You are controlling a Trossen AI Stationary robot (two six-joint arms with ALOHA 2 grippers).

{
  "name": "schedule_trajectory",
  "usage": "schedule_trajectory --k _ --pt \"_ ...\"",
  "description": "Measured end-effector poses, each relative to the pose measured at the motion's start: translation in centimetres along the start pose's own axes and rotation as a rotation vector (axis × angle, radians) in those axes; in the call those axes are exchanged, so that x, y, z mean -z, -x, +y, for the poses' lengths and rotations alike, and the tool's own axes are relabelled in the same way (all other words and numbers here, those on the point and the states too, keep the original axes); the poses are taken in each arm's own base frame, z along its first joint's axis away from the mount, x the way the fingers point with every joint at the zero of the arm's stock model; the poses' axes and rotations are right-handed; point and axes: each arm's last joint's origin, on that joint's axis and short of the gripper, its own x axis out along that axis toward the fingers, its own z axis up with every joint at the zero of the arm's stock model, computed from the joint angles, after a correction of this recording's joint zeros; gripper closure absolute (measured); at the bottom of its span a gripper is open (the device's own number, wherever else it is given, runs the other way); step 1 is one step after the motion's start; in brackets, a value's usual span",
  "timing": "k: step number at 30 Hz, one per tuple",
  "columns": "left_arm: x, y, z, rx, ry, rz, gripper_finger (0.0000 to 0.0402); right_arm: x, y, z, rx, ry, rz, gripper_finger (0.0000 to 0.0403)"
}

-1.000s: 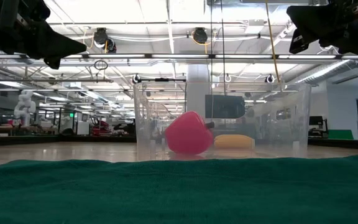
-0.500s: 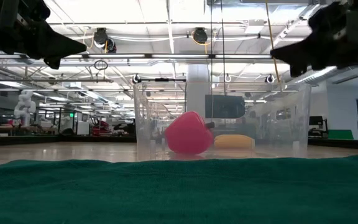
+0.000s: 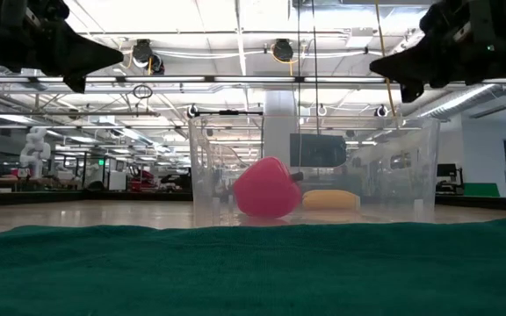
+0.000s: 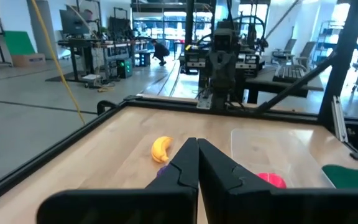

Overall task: Pick and placing Produce into tupperware
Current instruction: Put the banana into the transparent bin

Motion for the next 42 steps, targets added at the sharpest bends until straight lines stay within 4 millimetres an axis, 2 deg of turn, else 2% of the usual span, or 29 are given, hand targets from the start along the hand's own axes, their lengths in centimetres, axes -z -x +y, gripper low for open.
schedule_trajectory --k 15,25,31,42 --pt "0.2 0.0 0.0 0.006 -0.041 0.017 0.0390 -2.8 -2.8 -1.9 0.135 -0.074 0.086 0.0403" --pt "0.0 0.0 0.0 0.006 -0.042 0.003 0.0396 -3.1 -5.5 -2.3 0.155 -0.077 0.269 0.0403" --pt "0.0 0.0 0.0 0.006 -0.042 0.003 0.0382 -2.9 -6.0 -2.5 0.159 -0.079 0.284 0.0403" --pt "0.1 0.0 0.0 0.006 -0.045 0.006 0.0380 -3.0 -6.1 -2.5 0.139 -0.090 0.288 0.0403"
